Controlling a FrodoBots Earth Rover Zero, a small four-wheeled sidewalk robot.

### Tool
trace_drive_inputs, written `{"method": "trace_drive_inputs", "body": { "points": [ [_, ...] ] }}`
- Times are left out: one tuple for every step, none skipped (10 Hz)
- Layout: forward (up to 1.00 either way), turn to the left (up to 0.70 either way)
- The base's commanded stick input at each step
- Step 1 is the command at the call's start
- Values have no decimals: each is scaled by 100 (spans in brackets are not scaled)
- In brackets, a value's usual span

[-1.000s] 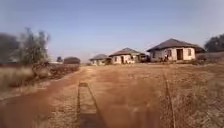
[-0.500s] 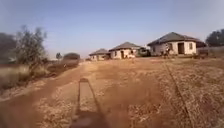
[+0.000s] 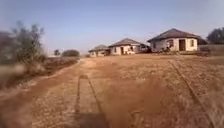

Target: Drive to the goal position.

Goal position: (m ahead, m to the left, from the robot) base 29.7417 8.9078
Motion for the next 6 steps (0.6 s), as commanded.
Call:
{"method": "trace_drive_inputs", "body": {
  "points": [
    [70, 0],
    [70, 0],
    [70, 0],
    [70, 0],
    [70, 0],
    [70, 0]
  ]
}}
